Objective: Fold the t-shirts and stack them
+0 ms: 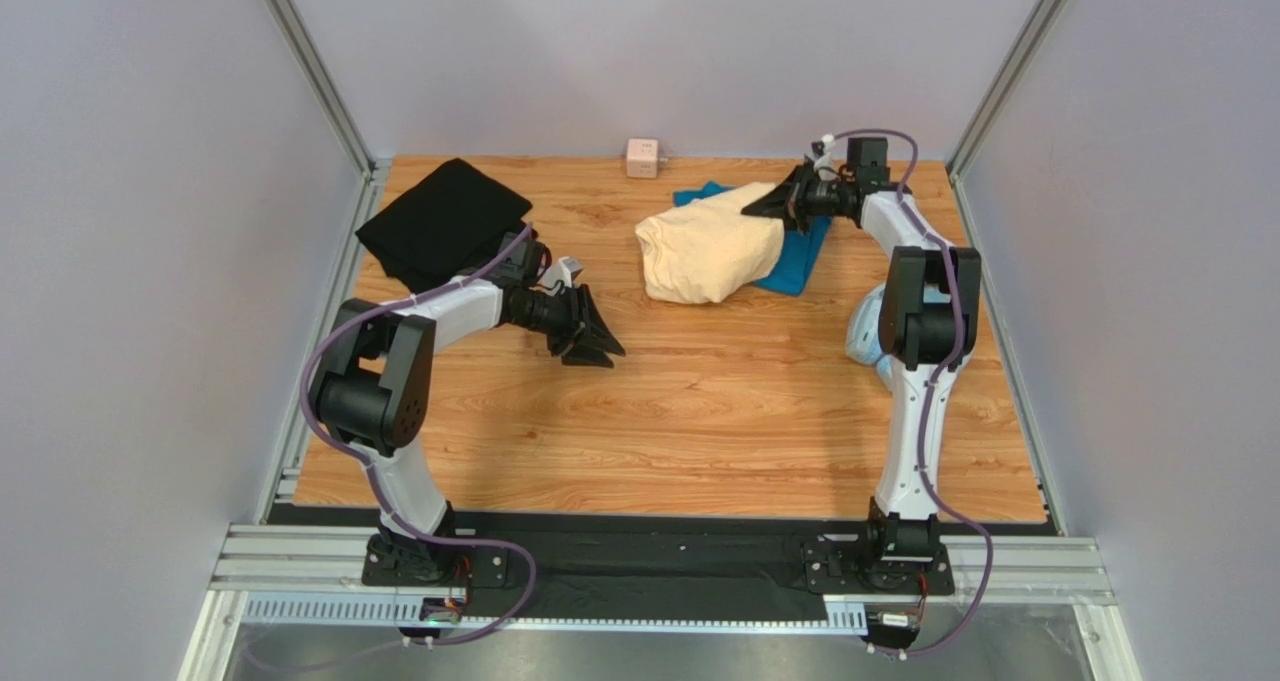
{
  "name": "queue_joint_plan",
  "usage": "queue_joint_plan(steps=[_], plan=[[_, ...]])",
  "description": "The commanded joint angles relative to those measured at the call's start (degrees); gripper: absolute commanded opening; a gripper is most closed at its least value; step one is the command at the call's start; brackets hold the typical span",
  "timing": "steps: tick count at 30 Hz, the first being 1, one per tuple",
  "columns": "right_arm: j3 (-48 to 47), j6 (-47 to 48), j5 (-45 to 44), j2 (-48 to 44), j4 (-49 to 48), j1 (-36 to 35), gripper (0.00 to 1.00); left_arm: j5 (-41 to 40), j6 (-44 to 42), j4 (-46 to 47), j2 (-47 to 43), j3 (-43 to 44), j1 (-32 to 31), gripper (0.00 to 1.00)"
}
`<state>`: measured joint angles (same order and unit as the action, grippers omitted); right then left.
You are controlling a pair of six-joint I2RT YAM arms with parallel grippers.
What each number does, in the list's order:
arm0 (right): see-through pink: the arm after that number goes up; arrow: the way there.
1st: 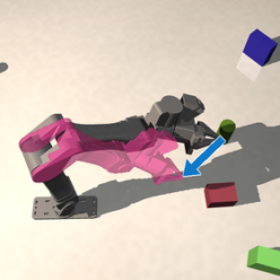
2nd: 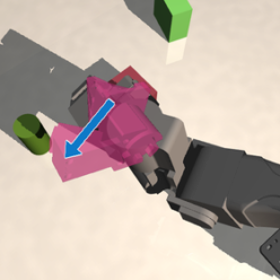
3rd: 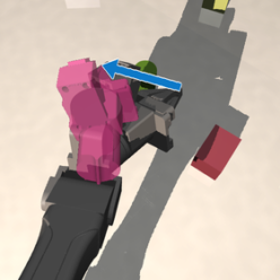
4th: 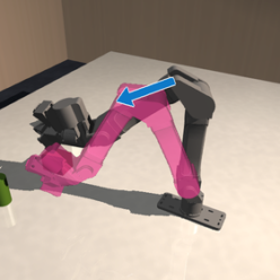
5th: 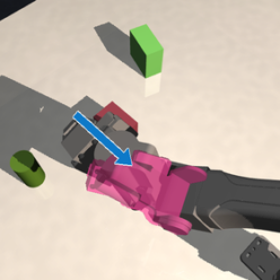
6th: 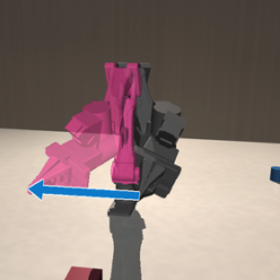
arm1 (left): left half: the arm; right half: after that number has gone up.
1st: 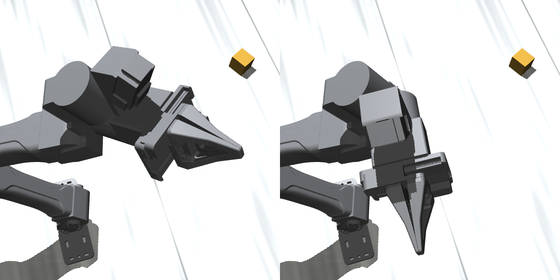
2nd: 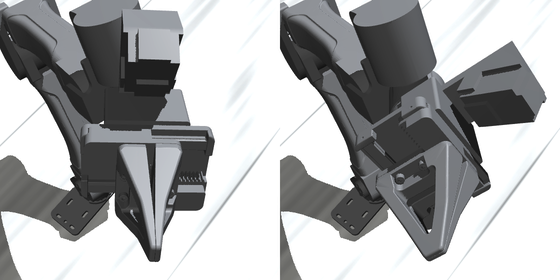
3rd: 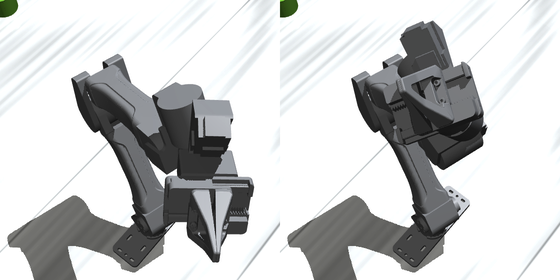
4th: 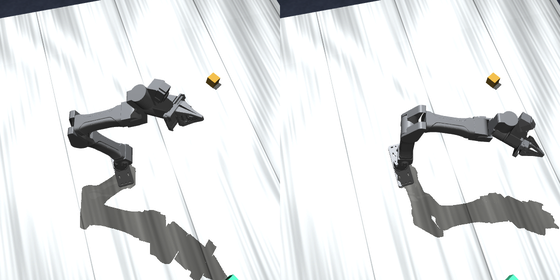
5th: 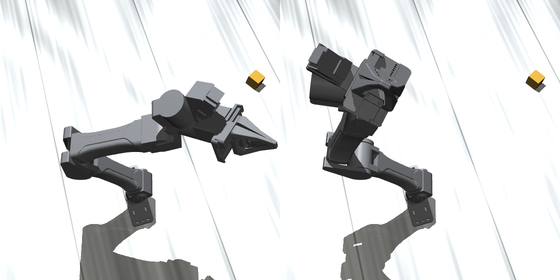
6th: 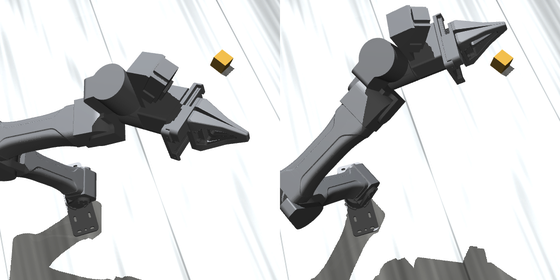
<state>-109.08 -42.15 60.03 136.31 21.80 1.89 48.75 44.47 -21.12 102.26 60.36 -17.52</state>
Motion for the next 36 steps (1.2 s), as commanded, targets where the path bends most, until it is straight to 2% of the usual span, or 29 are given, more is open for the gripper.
queue_joint_plan(steps=[1, 8, 17, 21, 23, 24, 26, 27, 30, 36], plan=[[-8.86, -2.06, -1.05, -8.16, -3.26, 0.13, 0.0, 0.38, -1.14, -0.06, 0.22, 0.64, 0.03, 0.43], [-13.71, -0.65, -5.45, -8.7, -3.26, 1.09, 0.0, 0.2, -1.23, 0.12, 0.05, -0.15, 0.03, 0.43], [2.54, 3.04, -10.64, -7.04, -3.43, 3.9, 0.0, 0.29, -1.31, 0.21, -0.57, -0.68, 0.03, 0.42], [3.08, 3.48, -8.44, -2.37, -2.82, 4.17, 0.0, 0.38, -1.4, 0.21, -0.3, -0.94, 0.03, 0.42], [3.25, 3.57, -7.65, -1.14, -2.9, 4.17, 0.09, 0.47, -1.49, 0.21, -0.39, -1.21, 0.03, 0.42], [3.43, 3.48, -7.56, -0.7, -2.73, 4.17, 0.27, 0.47, -1.49, 0.21, -0.48, -1.29, 0.03, 0.42], [3.7, 3.57, -7.56, -0.87, -2.73, 4.17, 0.34, 0.38, -1.58, 0.12, -0.74, -1.47, 0.03, 0.42], [4.04, 3.57, -7.56, -1.48, -2.73, 4.17, 0.41, 0.47, -1.58, 0.12, -0.83, -1.65, 0.03, 0.42], [4.66, 3.92, -8.35, -4.28, -2.03, 4.52, 0.5, 0.38, -1.75, 0.03, -1.27, -2.09, 0.03, 0.43], [4.84, 5.23, -11.24, -12.2, 1.21, 7.42, 0.54, -1.46, -2.1, -1.28, -2.76, -2.0, 0.03, 0.49]])
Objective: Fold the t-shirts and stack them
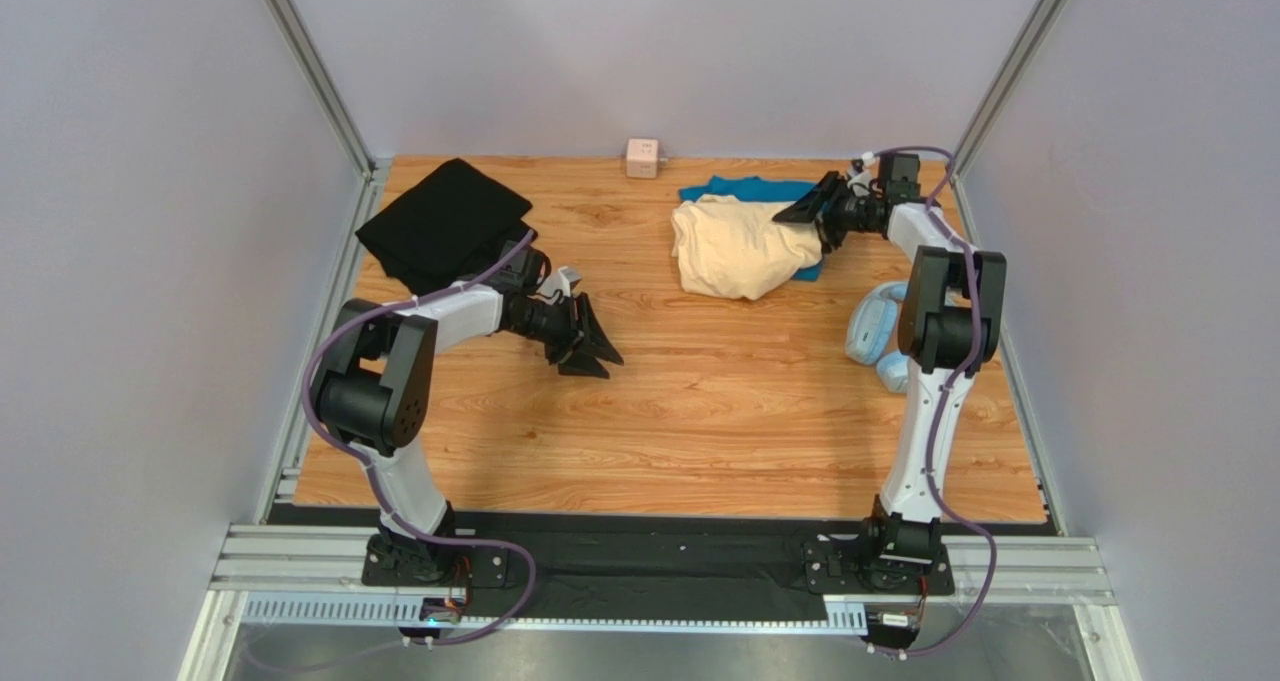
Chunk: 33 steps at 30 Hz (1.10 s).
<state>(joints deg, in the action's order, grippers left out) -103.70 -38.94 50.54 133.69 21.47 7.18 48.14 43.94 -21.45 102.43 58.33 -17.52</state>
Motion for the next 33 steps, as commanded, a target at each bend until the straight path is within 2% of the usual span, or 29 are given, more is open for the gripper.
queue_joint_plan(steps=[1, 4, 8, 10, 15, 20, 21, 27, 33], plan=[[-0.89, 2.37, -2.81, -11.94, 2.51, 3.18, 0.54, -0.94, -1.49, -1.05, -3.03, 0.21, 0.03, 0.49], [-3.95, 6.49, -11.48, -15.55, 9.96, 4.85, 0.54, -1.64, -1.49, -1.31, -3.38, 1.0, 0.03, 0.5], [-4.24, 10.2, -18.02, -20.11, 17.37, 5.39, 0.54, -3.31, -1.93, -3.94, -3.38, 2.67, -0.06, 0.5], [-1.43, 9.59, -16.8, -23.11, 17.46, 5.04, 0.54, -5.07, -2.46, -5.79, -3.82, 3.46, -0.06, 0.5], [15.06, 6.07, -15.56, -35.13, 11.84, 1.53, 0.53, -10.78, -5.27, -13.15, -5.22, 5.39, 0.03, 0.5], [23.54, 6.67, -14.59, -40.43, 14.28, -6.91, 0.53, -17.36, -5.98, -18.62, -9.26, 6.19, -0.06, 0.5], [25.11, 6.86, -15.21, -41.05, 14.73, -10.74, 0.53, -17.64, -5.45, -18.45, -11.01, 6.01, -0.06, 0.5], [28.47, 4.4, -13.89, -43.43, 15.35, -17.54, 0.53, -22.21, -1.23, -18.89, -16.55, 5.31, -0.06, 0.53], [24.51, 5.37, -13.81, -39.21, 19.48, -21.33, 0.52, -23.09, -2.46, -20.38, -16.65, 6.1, 0.03, 0.54]])
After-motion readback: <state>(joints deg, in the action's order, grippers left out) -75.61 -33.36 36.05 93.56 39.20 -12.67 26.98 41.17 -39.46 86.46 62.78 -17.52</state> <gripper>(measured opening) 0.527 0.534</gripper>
